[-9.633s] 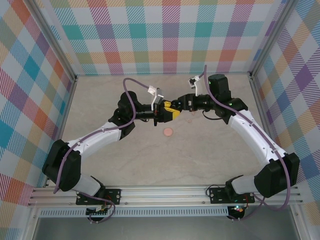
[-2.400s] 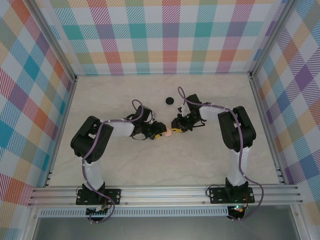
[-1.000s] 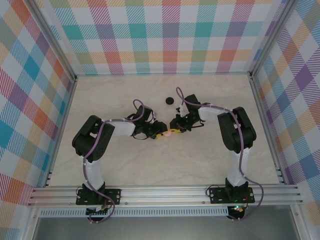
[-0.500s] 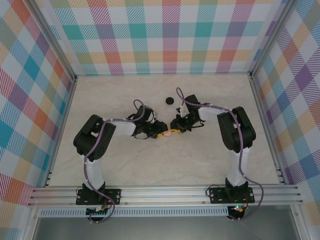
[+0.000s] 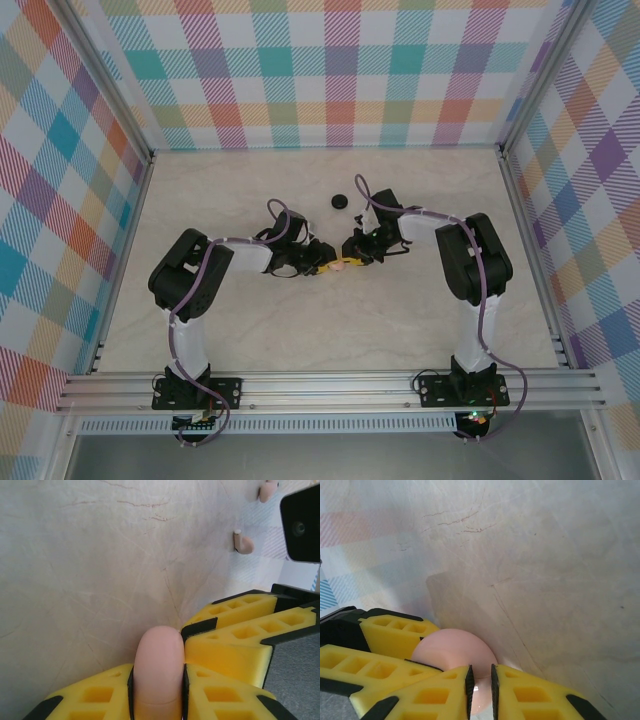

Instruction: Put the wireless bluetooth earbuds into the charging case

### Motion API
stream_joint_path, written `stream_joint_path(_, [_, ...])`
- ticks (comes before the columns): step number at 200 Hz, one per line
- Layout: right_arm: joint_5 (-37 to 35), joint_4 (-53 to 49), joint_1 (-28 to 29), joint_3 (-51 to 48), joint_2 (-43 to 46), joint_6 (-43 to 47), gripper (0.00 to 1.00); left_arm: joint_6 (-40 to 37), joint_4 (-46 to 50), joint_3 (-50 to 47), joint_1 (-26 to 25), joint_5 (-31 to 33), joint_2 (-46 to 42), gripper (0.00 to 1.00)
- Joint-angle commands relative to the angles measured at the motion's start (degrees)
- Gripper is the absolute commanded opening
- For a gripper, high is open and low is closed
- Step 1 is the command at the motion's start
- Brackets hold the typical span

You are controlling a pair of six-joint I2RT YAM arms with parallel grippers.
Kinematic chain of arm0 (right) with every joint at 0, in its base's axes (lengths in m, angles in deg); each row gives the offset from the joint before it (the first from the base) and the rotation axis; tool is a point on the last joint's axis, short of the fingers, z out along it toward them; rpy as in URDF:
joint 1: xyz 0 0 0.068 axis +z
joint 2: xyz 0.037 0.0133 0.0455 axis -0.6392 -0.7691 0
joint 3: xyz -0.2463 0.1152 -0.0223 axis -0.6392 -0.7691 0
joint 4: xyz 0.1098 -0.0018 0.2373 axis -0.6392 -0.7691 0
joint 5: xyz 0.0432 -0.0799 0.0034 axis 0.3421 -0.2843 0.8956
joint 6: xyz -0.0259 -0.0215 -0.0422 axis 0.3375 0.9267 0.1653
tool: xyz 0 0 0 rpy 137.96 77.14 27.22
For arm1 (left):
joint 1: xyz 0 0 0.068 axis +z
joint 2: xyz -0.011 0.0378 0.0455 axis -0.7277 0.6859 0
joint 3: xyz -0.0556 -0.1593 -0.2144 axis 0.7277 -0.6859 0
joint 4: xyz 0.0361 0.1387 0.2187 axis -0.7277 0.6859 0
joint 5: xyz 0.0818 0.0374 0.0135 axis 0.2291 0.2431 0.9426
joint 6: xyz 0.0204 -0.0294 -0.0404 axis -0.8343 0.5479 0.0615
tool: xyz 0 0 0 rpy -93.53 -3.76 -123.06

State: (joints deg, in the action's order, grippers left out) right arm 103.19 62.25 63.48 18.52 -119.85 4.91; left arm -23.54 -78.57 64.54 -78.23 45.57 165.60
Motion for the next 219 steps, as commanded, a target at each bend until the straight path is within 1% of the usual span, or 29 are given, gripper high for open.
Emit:
stream_joint_path(1, [1.1, 2.8, 0.9, -2.2, 2.0, -1.6, 0.23, 1.6, -2.0, -1.5, -2.0, 1.7, 1.1, 0.24])
stream_joint_path(15, [0.8, 3.8, 0.3, -3.2, 3.8, -2.3, 0.26, 1.4, -2.5, -1.5, -1.9, 1.9, 0.6, 0.24])
stream_joint_path(48, [0.7, 6.0, -2.5, -6.0, 8.1, -2.8, 0.29, -0.1, -1.7, -0.8, -1.6, 2.4, -1.2, 0.22])
stream_joint_path(86, [4.0, 7.3, -6.7, -8.5, 14.4, -1.2, 0.31, -3.5, -1.6, 0.8, -0.2, 0.5, -4.3, 0.22])
stream_joint_path(125, [9.6, 8.0, -11.0, -9.7, 22.7, 2.4, 0.37, -9.4, -0.6, 4.2, 1.5, -3.1, -8.9, 0.22])
stream_joint_path(145, [10.3, 5.7, -11.9, -8.5, 26.9, 5.6, 0.41, -13.0, 0.4, 6.3, 2.1, -4.2, -11.6, 0.22])
stream_joint_path(178, [14.7, 3.8, -12.4, -5.5, 32.8, 9.2, 0.45, -18.1, 2.1, 10.0, 3.0, -7.0, -16.4, 0.23])
stream_joint_path(219, [20.2, -1.9, -12.4, 0.6, 36.2, 14.1, 0.50, -23.6, 5.4, 15.4, 3.6, -12.8, -20.8, 0.24])
